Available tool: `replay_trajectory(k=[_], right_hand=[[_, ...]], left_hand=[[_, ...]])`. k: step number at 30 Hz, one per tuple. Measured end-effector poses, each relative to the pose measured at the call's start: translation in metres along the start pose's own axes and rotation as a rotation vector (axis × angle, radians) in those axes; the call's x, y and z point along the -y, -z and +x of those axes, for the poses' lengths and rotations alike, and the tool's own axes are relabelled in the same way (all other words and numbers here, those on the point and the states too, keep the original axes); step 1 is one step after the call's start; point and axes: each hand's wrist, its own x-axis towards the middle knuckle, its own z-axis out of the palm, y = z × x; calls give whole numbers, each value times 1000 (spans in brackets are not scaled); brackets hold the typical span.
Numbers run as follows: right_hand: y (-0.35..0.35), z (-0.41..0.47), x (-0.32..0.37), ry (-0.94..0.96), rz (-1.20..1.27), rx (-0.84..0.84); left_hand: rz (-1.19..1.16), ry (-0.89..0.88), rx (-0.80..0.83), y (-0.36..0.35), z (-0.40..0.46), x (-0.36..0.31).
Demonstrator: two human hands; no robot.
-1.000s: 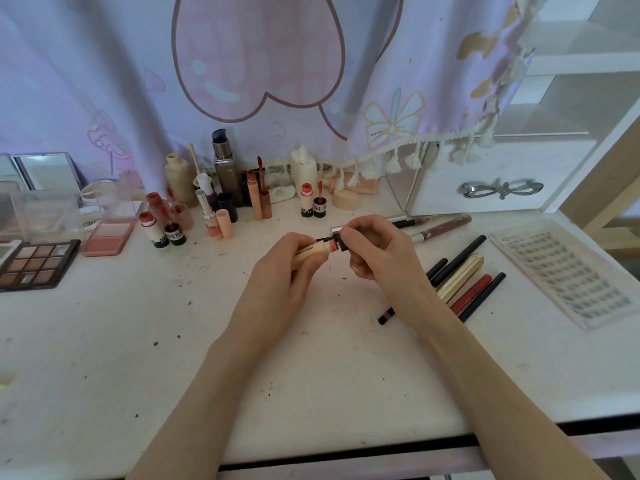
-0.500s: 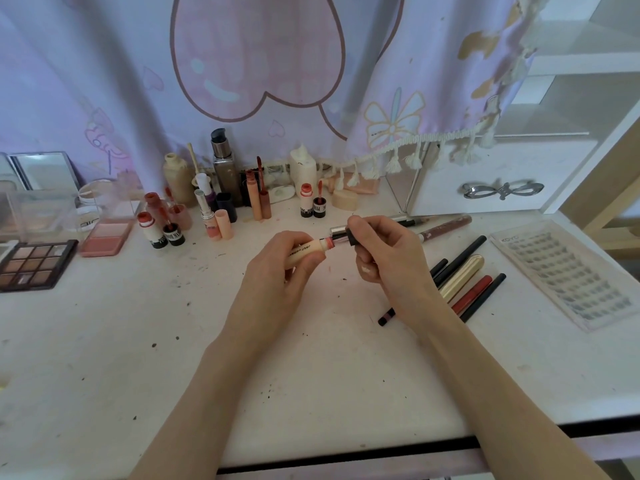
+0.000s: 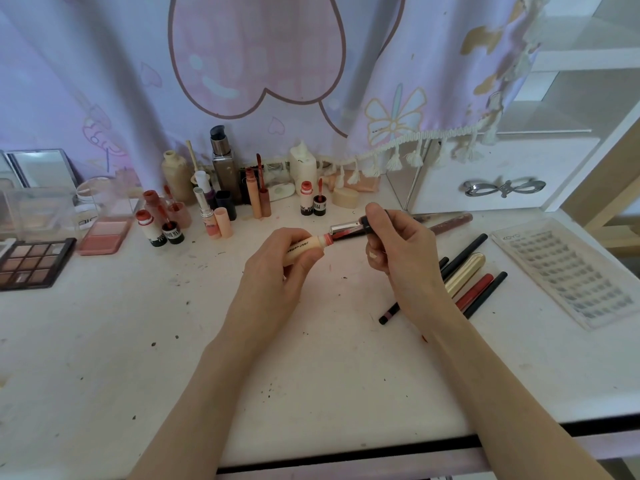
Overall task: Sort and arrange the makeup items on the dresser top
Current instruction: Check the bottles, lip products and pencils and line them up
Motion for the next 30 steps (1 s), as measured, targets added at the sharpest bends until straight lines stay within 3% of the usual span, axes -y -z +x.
replay_trajectory(k=[20, 30], right_hand=[[-2, -2, 0, 33, -41, 40], [1, -2, 2, 55, -43, -48]], left_hand=[[21, -35, 41, -1, -1, 1], [5, 5, 17, 0, -1, -1]])
